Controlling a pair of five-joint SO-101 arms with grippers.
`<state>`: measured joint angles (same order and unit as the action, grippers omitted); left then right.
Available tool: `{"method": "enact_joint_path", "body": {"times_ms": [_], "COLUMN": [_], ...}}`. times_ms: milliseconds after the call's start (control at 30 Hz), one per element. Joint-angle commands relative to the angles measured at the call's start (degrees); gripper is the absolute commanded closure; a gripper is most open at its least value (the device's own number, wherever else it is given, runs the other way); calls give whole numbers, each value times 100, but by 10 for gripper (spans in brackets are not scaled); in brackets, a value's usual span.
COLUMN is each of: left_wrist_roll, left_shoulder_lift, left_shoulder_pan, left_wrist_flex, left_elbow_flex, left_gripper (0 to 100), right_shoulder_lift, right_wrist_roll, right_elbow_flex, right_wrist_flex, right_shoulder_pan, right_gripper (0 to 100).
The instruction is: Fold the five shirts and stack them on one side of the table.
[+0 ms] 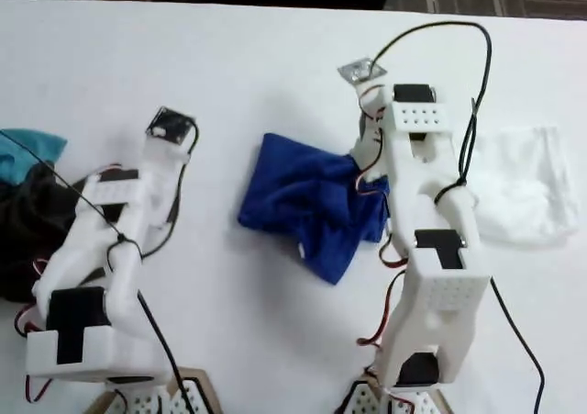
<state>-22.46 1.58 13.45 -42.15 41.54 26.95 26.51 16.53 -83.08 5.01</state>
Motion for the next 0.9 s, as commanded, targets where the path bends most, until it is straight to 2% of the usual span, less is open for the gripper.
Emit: {"method": "enact_joint_path", "body": {"times_ms": [0, 200, 467, 867], "left_wrist_roll": [88, 88, 88, 88], "left_shoulder_lift": [0, 0, -9, -18], "left_shoulder_pan": [-53, -53, -53, -53], "left_wrist_flex": [70, 70, 79, 79], "left_elbow_flex": [-40, -40, -48, -48], "left_gripper": [974, 974, 974, 974], "right_shoulder_lift": [-48, 13, 31, 444], "right_wrist_roll": [246, 721, 1213, 1266], "right_elbow_flex": [730, 1776, 2013, 2075], "right_wrist_flex": [-242, -734, -593, -620], "right_shoulder_pan": [-31, -136, -400, -400], "right_gripper": [977, 977, 977, 964]}}
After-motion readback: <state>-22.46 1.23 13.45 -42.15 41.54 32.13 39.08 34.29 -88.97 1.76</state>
